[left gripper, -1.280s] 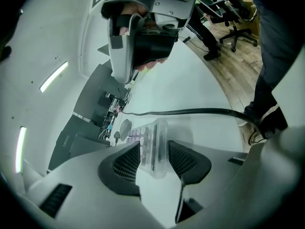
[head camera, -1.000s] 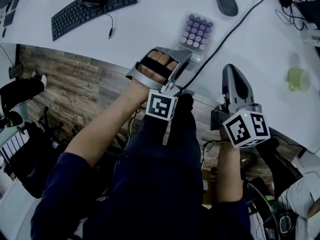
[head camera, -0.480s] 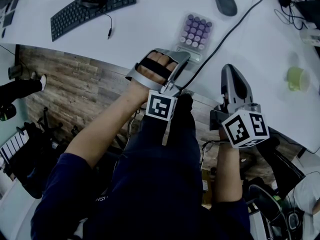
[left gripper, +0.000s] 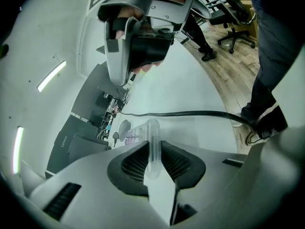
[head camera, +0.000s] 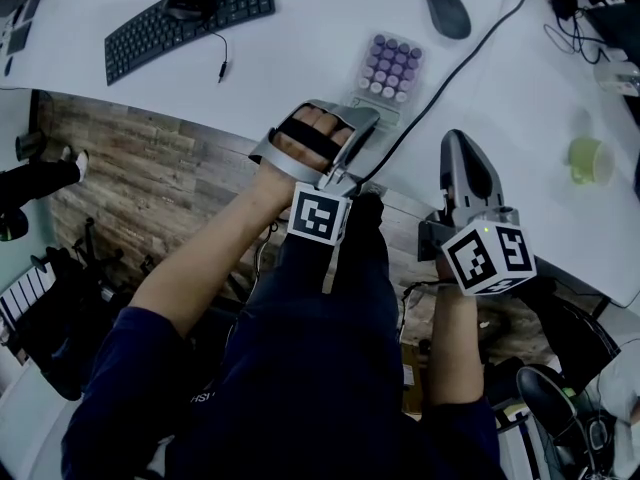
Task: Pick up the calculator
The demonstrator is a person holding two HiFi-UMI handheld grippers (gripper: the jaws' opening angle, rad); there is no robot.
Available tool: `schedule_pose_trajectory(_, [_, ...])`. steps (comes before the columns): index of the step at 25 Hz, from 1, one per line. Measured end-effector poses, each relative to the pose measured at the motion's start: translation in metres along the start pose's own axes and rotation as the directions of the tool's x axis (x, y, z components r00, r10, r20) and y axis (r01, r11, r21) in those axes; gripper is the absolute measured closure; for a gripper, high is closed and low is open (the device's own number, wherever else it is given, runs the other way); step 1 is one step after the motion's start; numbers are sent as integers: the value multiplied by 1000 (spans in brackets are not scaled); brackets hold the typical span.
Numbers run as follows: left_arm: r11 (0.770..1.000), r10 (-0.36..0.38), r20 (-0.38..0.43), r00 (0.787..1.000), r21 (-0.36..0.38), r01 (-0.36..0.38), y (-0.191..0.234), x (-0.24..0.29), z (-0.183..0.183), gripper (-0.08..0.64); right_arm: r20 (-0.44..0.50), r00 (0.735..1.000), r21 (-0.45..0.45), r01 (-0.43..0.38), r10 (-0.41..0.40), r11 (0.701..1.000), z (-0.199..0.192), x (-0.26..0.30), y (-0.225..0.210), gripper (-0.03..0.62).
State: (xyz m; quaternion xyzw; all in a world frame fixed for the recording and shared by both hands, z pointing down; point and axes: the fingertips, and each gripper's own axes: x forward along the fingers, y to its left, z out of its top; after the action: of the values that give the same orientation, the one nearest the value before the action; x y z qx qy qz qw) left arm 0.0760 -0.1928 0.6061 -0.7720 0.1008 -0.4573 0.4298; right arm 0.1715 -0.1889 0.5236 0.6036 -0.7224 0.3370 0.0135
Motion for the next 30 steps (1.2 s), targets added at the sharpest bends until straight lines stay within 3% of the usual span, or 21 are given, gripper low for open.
schedule_pose_trajectory(11, [1000,21,7,1000,20,-21,22,-17,3,462,37,999,-29,-7,8,1000,24,-7,12,589])
schedule_pose_trajectory(30, [981,192,28,981,36,-193,115,-66,14,462,145,989,-90,-20,33,996,88,-36,47,589])
